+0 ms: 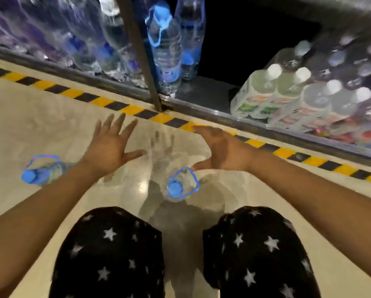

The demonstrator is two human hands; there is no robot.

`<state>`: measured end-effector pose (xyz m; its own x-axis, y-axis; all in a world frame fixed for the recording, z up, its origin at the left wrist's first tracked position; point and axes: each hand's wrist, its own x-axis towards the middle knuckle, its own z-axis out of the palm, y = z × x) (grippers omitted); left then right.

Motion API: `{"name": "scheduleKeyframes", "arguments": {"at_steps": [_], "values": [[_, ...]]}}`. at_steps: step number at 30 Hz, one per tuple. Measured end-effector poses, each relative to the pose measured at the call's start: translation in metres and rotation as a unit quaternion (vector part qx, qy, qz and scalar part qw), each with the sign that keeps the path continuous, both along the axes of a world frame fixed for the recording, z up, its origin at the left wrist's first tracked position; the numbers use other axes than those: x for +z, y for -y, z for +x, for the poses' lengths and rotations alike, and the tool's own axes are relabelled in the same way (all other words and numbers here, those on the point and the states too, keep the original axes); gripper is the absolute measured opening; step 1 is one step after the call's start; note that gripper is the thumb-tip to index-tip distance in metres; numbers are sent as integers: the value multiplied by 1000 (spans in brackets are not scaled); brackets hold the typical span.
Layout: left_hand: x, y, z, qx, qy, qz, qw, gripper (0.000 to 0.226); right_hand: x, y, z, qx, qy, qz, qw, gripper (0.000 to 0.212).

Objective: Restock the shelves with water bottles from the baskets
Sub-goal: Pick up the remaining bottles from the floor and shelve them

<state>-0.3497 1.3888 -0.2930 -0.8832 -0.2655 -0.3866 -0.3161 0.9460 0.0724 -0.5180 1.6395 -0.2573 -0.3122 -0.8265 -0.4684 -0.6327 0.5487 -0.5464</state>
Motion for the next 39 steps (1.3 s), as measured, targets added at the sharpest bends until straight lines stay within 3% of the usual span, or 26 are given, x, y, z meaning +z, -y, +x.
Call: {"name": "scheduleKeyframes", "arguments": {"at_steps": [4,7,12,15,17,20,25,31,33,36,39], "values": [[-55,21,-22,-35,-54,-43,997,96,-29,26,0,2,37,-76,996,89],[-82,28,-31,-16,-97,-51,994,98,-36,38,13,68,51,-74,994,80],[-81,25,-20,-2,-155,-18,988,102,-43,37,43,156,25,25,987,99],[-82,7,-10,16,-167,34,985,102,-54,31,61,207,-72,5,976,88],[-88,-5,-2,-11,-158,55,986,103,-64,29,70,219,-125,-21,967,69],[-93,-10,5,-10,-146,118,982,103,-72,27,72,182,-99,-64,976,50],[-82,-16,5,-3,-121,247,962,112,-79,17,54,-29,33,-168,985,24],[-90,-43,-6,-60,-88,331,938,131,-66,24,44,-113,91,-235,961,22],[-86,-46,-12,-70,-100,388,914,129,-48,27,39,-149,124,-291,937,24],[-71,-55,-18,-57,-147,516,842,118,-15,29,28,-149,174,-357,905,32],[-48,-61,-22,8,-237,564,791,89,12,33,20,-166,192,-402,880,26]]}}
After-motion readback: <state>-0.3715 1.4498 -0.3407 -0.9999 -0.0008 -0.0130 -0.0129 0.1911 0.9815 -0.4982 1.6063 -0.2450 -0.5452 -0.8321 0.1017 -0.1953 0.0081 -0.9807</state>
